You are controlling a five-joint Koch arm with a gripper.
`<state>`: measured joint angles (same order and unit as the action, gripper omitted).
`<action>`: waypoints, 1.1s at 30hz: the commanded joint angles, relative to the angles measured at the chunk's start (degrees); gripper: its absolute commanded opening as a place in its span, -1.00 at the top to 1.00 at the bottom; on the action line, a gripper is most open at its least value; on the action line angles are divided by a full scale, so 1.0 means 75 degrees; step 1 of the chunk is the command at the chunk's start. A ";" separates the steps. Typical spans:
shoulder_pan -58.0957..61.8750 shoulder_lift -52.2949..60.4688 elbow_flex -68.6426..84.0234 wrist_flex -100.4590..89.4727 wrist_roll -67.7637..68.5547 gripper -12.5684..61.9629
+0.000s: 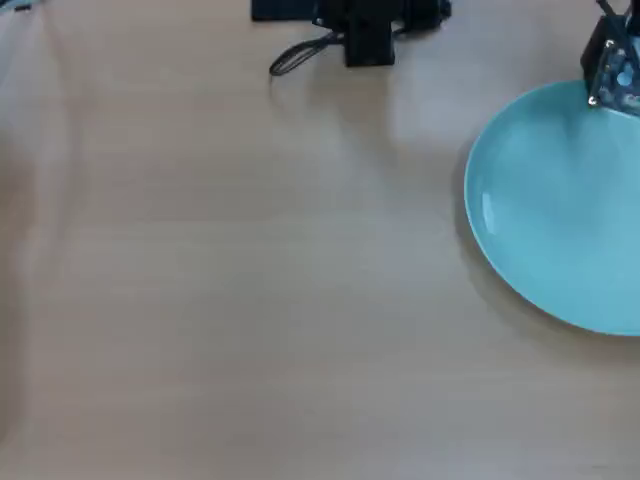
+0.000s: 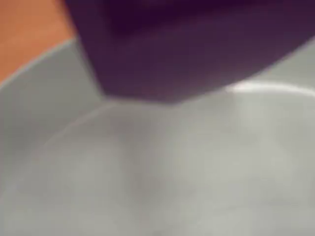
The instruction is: Move the green bowl from right to left
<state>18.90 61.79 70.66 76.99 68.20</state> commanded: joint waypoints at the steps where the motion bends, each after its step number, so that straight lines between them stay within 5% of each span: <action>1: -0.0094 0.0059 -0.0270 -0.0035 -0.0105 0.82; 8: -0.0117 0.0176 -0.0281 0.0000 -0.0094 0.72; 16: -0.0574 0.0727 -0.0727 0.0094 0.0000 0.30; 33: 0.0023 0.1195 -0.4219 0.2309 -0.1465 0.26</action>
<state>16.88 66.53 44.03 92.64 61.17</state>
